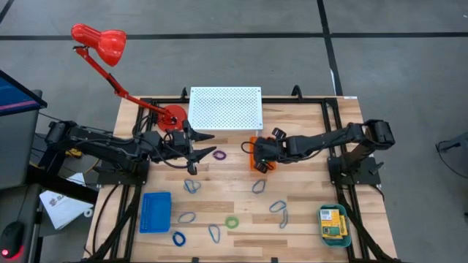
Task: Pick & Place Office Desk Supplies
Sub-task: Put the orange spring keychain into the orange bin, then put the blue spring keychain into the orange bin
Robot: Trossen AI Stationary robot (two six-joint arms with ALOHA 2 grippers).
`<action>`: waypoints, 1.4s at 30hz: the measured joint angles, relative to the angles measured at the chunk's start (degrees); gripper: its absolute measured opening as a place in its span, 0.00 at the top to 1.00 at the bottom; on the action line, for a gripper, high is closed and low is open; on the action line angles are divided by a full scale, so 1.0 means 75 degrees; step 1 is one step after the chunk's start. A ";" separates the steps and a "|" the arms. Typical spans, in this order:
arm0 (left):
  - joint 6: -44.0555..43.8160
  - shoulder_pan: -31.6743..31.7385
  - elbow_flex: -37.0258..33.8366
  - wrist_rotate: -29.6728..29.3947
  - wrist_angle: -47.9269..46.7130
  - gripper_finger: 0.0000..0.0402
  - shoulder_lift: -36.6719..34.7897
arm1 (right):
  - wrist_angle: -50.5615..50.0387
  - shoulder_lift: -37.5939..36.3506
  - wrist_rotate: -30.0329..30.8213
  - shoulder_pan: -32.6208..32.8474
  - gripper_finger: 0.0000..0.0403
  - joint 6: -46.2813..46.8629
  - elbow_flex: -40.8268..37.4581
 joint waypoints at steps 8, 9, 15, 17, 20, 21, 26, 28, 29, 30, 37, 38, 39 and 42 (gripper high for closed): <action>0.0019 0.0001 0.0000 -0.0082 -0.0426 0.55 0.0001 | 0.0222 -0.0074 0.0538 0.0397 0.58 0.0117 -0.0006; 0.0022 0.0014 0.0000 -0.0140 -0.0545 0.55 0.0001 | 0.0432 -0.0126 0.0755 0.0529 0.57 0.0110 -0.0003; 0.0001 0.0087 0.0000 -0.0203 -0.1436 0.55 -0.0001 | 0.1923 -0.0266 0.2283 0.1431 0.60 -0.1106 0.0012; -0.0225 0.0087 0.0001 -0.0201 -0.1866 0.55 -0.0001 | 0.1921 -0.0365 0.2523 0.1531 0.61 -0.1297 -0.0003; -0.0737 0.0087 0.0150 -0.0201 -0.2880 0.55 0.0000 | 0.1807 -0.0445 0.2604 0.1550 0.62 -0.1187 0.0010; -0.0971 0.0087 0.0243 -0.0201 -0.3251 0.55 -0.0002 | 0.1661 -0.0456 0.2564 0.1553 0.63 -0.1128 0.0000; -0.2434 0.0067 0.0425 0.0461 -0.5176 0.55 0.0000 | 0.0881 -0.0425 0.1988 0.1917 0.63 -0.0507 -0.0003; -0.3102 -0.0061 0.0434 0.0892 -0.5697 0.55 0.0005 | 0.0756 -0.0425 0.2045 0.2152 0.63 -0.0412 -0.0003; -0.3443 -0.0174 0.0434 0.1021 -0.5912 0.55 0.0048 | 0.0757 -0.0428 0.2049 0.2258 0.63 -0.0414 -0.0003; -0.3786 -0.0312 0.0434 0.1076 -0.6058 0.55 0.0105 | 0.0764 -0.0452 0.2050 0.2358 0.63 -0.0425 -0.0003; -0.5435 -0.1400 0.0753 0.1930 -0.6369 0.55 0.0836 | 0.0600 -0.0638 0.2062 0.2749 0.63 -0.0519 0.0003; -0.5690 -0.1562 0.0918 0.2090 -0.6572 0.55 0.1007 | 0.0523 -0.0687 0.2067 0.2760 0.63 -0.0536 0.0000; -0.5968 -0.1723 0.1104 0.2269 -0.6745 0.55 0.1252 | 0.0392 -0.0746 0.2047 0.2760 0.63 -0.0536 -0.0010; -0.6432 -0.2229 0.1665 0.2755 -0.7311 0.55 0.2144 | 0.0385 -0.0880 0.2039 0.2784 0.62 -0.0536 0.0000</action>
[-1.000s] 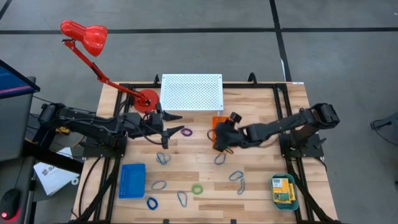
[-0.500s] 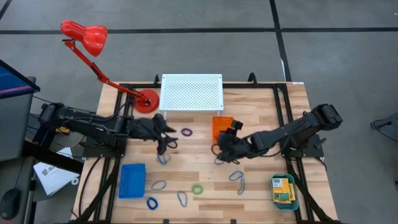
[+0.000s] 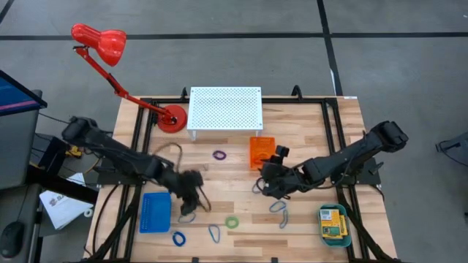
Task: Pick & Place Office Desk Supplies
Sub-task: Put the blue spring keychain into the orange bin
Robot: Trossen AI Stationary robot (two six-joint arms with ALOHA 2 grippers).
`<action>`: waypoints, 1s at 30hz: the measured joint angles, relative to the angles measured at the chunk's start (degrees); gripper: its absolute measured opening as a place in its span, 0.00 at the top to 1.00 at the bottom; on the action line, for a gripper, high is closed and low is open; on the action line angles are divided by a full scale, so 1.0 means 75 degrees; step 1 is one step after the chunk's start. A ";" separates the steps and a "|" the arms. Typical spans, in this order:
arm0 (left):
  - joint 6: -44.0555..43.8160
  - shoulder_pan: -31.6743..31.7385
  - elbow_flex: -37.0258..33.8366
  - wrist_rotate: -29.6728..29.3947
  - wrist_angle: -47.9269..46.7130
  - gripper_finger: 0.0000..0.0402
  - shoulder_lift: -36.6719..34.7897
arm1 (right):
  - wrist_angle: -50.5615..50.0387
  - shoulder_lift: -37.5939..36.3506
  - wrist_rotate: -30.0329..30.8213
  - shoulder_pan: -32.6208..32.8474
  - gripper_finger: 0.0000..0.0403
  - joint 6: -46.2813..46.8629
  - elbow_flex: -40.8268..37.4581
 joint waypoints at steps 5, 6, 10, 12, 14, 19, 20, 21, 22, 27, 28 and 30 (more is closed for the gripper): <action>0.0316 -0.0926 0.1406 0.0579 -0.0668 0.55 0.1532 | 0.0017 -0.0158 -0.0011 0.0089 0.62 -0.0095 -0.0003; 0.0466 -0.1110 0.1732 0.0580 -0.0930 0.55 0.1831 | 0.0006 -0.0160 -0.0014 0.0122 0.62 -0.0103 -0.0003; 0.0704 -0.1784 0.2901 0.0064 -0.1728 0.55 0.2656 | 0.0010 -0.0187 -0.0015 0.0210 0.61 -0.0119 -0.0003; 0.0682 -0.2088 0.3282 -0.0198 -0.2027 0.55 0.2983 | -0.0017 -0.0184 -0.0018 0.0267 0.61 -0.0117 -0.0006; 0.0630 -0.2371 0.3589 -0.0481 -0.2123 0.55 0.3272 | -0.0025 -0.0184 -0.0018 0.0342 0.61 -0.0119 -0.0006; -0.0285 -0.3030 0.3725 -0.0565 -0.3293 0.55 0.3805 | 0.0009 -0.0184 -0.0007 0.0434 0.61 -0.0117 -0.0003; -0.0436 -0.3145 0.3721 -0.0554 -0.3432 0.55 0.3881 | 0.0017 -0.0184 0.0005 0.0434 0.61 -0.0117 -0.0003; -0.0572 -0.3250 0.3726 -0.0549 -0.3408 0.55 0.3966 | 0.0010 -0.0184 0.0007 0.0434 0.61 -0.0117 -0.0003; -0.0713 -0.3346 0.3737 -0.0548 -0.3348 0.55 0.4055 | 0.0012 -0.0184 0.0005 0.0434 0.61 -0.0117 -0.0003; -0.1238 -0.3567 0.3729 -0.0635 -0.3474 0.55 0.4360 | 0.0066 -0.0184 0.0008 0.0422 0.61 -0.0096 -0.0003; -0.1321 -0.3565 0.3727 -0.0736 -0.3557 0.55 0.4387 | 0.0089 -0.0184 0.0005 0.0416 0.61 -0.0093 -0.0003; -0.1375 -0.3563 0.3726 -0.0901 -0.3554 0.55 0.4450 | 0.0081 -0.0181 0.0005 0.0414 0.61 -0.0098 -0.0003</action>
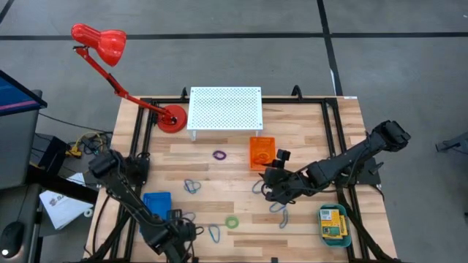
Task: Pick & Place Office Desk Supplies
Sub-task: Put the blue spring keychain into the orange bin
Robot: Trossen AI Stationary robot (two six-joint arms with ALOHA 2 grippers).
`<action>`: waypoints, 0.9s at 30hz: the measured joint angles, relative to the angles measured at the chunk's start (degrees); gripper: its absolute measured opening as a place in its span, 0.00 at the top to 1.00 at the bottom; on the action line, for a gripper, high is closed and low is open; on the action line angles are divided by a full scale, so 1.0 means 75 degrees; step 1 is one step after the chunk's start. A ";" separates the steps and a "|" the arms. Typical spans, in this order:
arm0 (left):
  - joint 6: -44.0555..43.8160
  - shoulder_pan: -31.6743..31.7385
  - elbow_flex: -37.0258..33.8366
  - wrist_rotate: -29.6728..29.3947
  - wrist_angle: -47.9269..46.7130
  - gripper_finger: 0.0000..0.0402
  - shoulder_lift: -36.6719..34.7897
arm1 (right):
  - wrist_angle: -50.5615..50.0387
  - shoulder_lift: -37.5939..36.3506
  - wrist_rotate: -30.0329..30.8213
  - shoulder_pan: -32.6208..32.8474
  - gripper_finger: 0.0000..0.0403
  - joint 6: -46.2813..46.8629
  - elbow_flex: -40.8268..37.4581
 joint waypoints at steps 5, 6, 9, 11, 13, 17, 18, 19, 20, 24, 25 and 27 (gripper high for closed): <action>0.0001 0.0004 0.0000 -0.0067 0.0006 0.55 0.0147 | -0.0011 0.0000 -0.0024 0.0058 0.61 -0.0019 0.0000; -0.0001 0.0005 0.0000 -0.0042 0.0001 0.56 0.0194 | -0.0014 0.0000 -0.0026 0.0063 0.61 -0.0019 0.0000; -0.0024 0.0005 0.0000 0.0115 0.0013 0.60 0.0315 | -0.0048 0.0000 -0.0026 0.0063 0.61 -0.0019 0.0000; -0.0043 0.0005 0.0000 0.0140 0.0011 0.63 0.0423 | -0.0077 0.0000 -0.0026 0.0063 0.61 -0.0019 0.0000; -0.0048 0.0005 -0.0003 0.0137 0.0007 0.66 0.0479 | -0.0072 0.0003 -0.0026 0.0063 0.61 -0.0019 0.0000; -0.0050 0.0005 -0.0052 0.0077 0.0087 0.70 0.0553 | -0.0073 0.0003 -0.0029 0.0063 0.61 -0.0020 0.0000; -0.0053 0.0005 -0.0097 0.0042 0.0152 0.71 0.0553 | -0.0072 0.0003 -0.0029 0.0063 0.61 -0.0019 0.0000; -0.0054 0.0005 -0.0149 -0.0029 0.0198 0.72 0.0553 | -0.0072 0.0003 -0.0031 0.0063 0.61 -0.0019 0.0000; -0.0052 0.0005 -0.0208 -0.0082 0.0265 0.73 0.0553 | -0.0072 0.0003 -0.0032 0.0063 0.61 -0.0019 0.0000; -0.0051 0.0057 -0.0462 -0.0134 0.0664 0.76 0.0513 | -0.0072 0.0003 -0.0055 0.0099 0.61 -0.0019 0.0000; -0.0038 0.0067 -0.0539 -0.0135 0.0773 0.77 0.0497 | -0.0070 0.0003 -0.0055 0.0107 0.61 -0.0020 0.0000; 0.0013 0.0078 -0.0675 -0.0134 0.0971 0.79 0.0490 | -0.0075 0.0003 -0.0061 0.0116 0.61 -0.0019 0.0000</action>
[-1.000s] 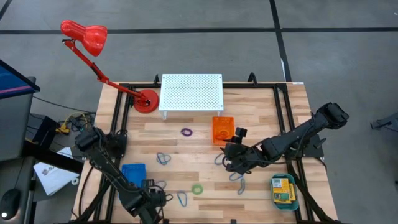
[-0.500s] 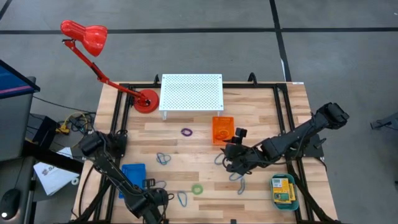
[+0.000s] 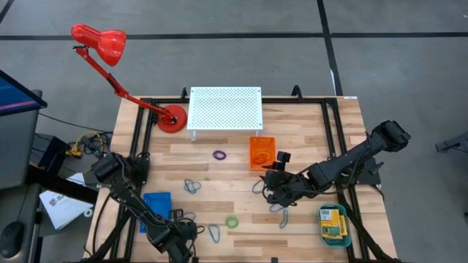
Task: Pick & Place Office Desk Supplies
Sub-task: Put the blue spring keychain into the orange bin
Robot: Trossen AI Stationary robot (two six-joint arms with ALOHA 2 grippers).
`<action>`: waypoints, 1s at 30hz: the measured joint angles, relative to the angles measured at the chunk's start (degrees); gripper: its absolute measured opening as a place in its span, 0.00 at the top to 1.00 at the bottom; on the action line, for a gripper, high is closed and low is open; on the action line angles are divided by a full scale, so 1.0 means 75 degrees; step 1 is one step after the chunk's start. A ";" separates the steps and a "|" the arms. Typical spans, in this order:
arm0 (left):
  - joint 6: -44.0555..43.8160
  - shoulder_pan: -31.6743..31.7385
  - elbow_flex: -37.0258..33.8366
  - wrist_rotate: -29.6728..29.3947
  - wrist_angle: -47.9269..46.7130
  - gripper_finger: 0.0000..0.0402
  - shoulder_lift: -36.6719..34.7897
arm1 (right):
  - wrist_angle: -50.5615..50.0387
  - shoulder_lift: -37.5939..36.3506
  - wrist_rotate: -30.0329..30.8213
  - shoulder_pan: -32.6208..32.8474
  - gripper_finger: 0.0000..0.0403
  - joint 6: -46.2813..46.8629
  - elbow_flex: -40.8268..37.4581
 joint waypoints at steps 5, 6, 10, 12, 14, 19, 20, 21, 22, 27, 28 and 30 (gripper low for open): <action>0.0006 0.0165 -0.0033 -0.0075 0.0102 0.91 -0.0036 | -0.0020 0.0000 -0.0114 -0.0001 0.61 0.0000 0.0000; 0.0000 0.0215 -0.0034 -0.0130 0.0125 0.95 -0.0033 | -0.0018 0.0000 -0.0184 0.0010 0.61 0.0003 0.0000; 0.0009 0.0314 -0.0050 -0.0488 0.0231 0.97 -0.0163 | -0.0015 0.0003 -0.0201 0.0218 0.61 0.0209 0.0000; 0.0096 0.0329 -0.0074 -0.1325 0.0379 0.98 -0.0211 | -0.0021 0.0003 -0.0204 0.0386 0.61 0.0363 0.0000; 0.0198 0.0416 -0.0077 -0.1987 0.0339 0.99 -0.0386 | 0.0010 0.0003 -0.0196 0.0579 0.61 0.0421 0.0000; 0.0905 0.0574 -0.0071 -0.3435 0.0668 0.99 -0.0930 | 0.0025 0.0003 -0.0147 0.1027 0.61 0.0775 0.0000; 0.1171 0.0671 -0.0070 -0.3849 0.0864 0.99 -0.1056 | 0.0015 0.0003 -0.0137 0.1098 0.61 0.0858 0.0000; 0.1502 0.0805 -0.0063 -0.4293 0.1064 0.99 -0.1196 | 0.0009 0.0003 -0.0131 0.1164 0.61 0.0932 0.0000; 0.1856 0.0932 -0.0060 -0.4668 0.1218 0.99 -0.1348 | 0.0009 0.0003 -0.0125 0.1240 0.61 0.1024 0.0000; 0.4067 0.1907 -0.0060 -0.5249 0.2414 0.99 -0.1873 | 0.0012 0.0003 -0.0086 0.1524 0.61 0.1240 0.0000; 0.4583 0.2158 -0.0058 -0.5252 0.2764 0.99 -0.1933 | 0.0009 0.0003 -0.0047 0.1571 0.61 0.1309 0.0000; 0.5595 0.2708 -0.0054 -0.5261 0.3360 1.00 -0.2009 | 0.0009 0.0003 0.0049 0.1663 0.61 0.1401 0.0000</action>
